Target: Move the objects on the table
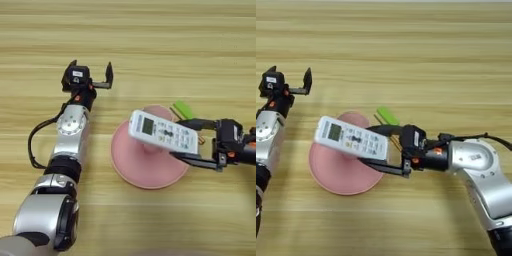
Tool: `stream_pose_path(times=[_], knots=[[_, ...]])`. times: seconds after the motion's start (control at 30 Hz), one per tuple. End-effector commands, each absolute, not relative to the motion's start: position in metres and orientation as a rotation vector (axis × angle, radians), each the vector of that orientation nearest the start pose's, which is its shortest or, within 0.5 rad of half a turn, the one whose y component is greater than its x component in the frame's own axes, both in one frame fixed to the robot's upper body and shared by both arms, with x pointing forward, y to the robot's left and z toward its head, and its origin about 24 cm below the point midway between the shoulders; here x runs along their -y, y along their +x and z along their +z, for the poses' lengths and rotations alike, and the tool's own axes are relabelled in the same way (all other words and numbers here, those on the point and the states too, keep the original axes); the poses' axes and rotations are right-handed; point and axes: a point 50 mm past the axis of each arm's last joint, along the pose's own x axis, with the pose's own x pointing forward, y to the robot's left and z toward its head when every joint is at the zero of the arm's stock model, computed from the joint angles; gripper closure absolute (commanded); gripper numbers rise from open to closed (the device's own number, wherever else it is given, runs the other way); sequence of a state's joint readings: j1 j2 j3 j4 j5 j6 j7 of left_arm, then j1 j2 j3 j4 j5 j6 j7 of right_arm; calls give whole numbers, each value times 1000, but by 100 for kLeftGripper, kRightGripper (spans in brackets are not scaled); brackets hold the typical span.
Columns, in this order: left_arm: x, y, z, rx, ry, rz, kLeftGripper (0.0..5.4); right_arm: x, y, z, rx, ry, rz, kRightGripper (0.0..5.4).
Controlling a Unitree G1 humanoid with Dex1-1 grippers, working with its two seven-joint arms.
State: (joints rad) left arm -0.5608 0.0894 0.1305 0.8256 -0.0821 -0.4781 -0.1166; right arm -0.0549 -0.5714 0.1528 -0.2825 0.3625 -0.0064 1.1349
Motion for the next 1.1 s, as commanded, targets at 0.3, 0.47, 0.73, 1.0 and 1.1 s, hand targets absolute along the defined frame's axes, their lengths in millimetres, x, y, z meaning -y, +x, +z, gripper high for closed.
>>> stream_pose_path(times=[0.3,0.47,0.73,1.0,1.1], knots=[[-155,347,64,212,-11,-89,0,150,208,80,-67,-449,1496,249],[-154,347,64,212,-11,-89,0,148,215,70,-117,-478,1450,249],[-154,347,64,213,-12,-88,0,141,228,58,-190,-479,1366,249],[-154,347,64,213,-12,-89,0,139,229,49,-241,-502,1348,249],[-153,347,64,213,-12,-89,0,138,229,46,-251,-512,1348,249]])
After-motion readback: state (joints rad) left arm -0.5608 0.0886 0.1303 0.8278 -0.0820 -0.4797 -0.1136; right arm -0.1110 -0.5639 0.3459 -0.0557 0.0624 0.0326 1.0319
